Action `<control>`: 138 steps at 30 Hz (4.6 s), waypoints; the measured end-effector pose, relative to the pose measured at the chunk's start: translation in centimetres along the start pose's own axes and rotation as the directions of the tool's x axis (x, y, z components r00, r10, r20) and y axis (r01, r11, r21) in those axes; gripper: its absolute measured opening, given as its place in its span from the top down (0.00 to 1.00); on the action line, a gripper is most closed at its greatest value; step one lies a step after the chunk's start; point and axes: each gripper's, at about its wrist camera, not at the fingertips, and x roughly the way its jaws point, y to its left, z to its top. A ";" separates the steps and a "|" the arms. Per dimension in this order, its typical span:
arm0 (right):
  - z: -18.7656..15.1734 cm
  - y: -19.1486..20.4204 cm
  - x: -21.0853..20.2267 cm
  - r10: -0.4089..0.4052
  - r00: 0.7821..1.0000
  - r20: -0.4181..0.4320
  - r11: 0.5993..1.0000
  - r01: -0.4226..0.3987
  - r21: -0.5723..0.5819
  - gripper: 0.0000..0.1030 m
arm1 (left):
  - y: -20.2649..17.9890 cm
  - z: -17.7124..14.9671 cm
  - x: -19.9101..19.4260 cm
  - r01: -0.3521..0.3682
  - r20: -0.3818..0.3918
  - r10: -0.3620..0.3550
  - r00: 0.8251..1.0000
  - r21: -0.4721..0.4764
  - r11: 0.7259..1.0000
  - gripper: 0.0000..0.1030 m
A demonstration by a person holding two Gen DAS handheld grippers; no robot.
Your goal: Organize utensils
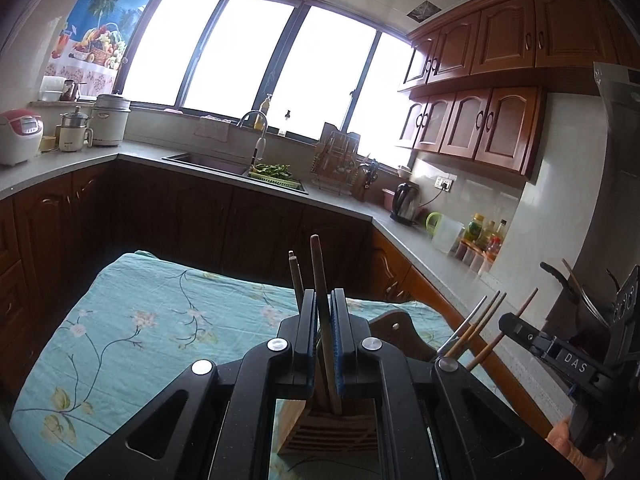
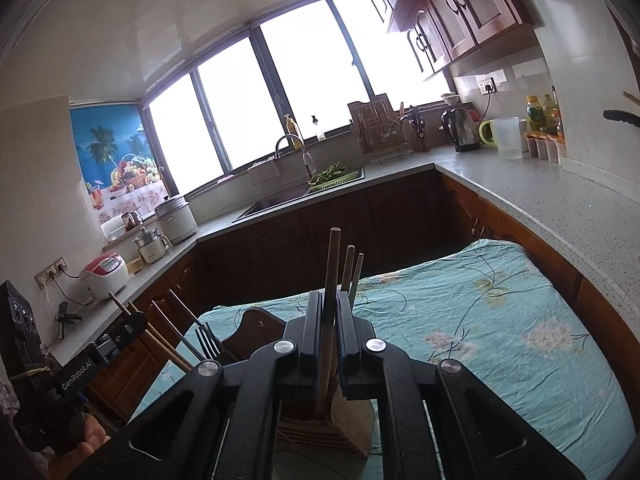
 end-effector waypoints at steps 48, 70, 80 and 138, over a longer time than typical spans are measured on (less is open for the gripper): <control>-2.9 -0.8 -4.0 0.039 0.999 -0.014 0.998 -0.038 0.053 0.17 | 2.3 -1.0 -8.5 -0.110 -0.074 0.107 0.992 -0.038 0.993 0.22; -7.1 3.4 -14.1 0.100 0.995 -0.014 0.993 -0.101 -0.057 0.16 | -0.1 -3.7 -22.4 -0.095 -0.041 0.097 0.994 0.051 0.994 0.10; -10.6 6.8 -21.9 0.081 0.986 0.148 0.975 -0.047 -0.219 0.00 | -1.9 -8.0 -30.5 -0.161 0.116 0.142 0.983 0.174 0.971 0.01; -20.8 2.9 -22.6 -0.023 0.994 0.108 0.985 0.041 -0.166 0.00 | -3.1 -15.5 -31.2 -0.243 0.071 0.233 0.970 0.238 0.940 0.01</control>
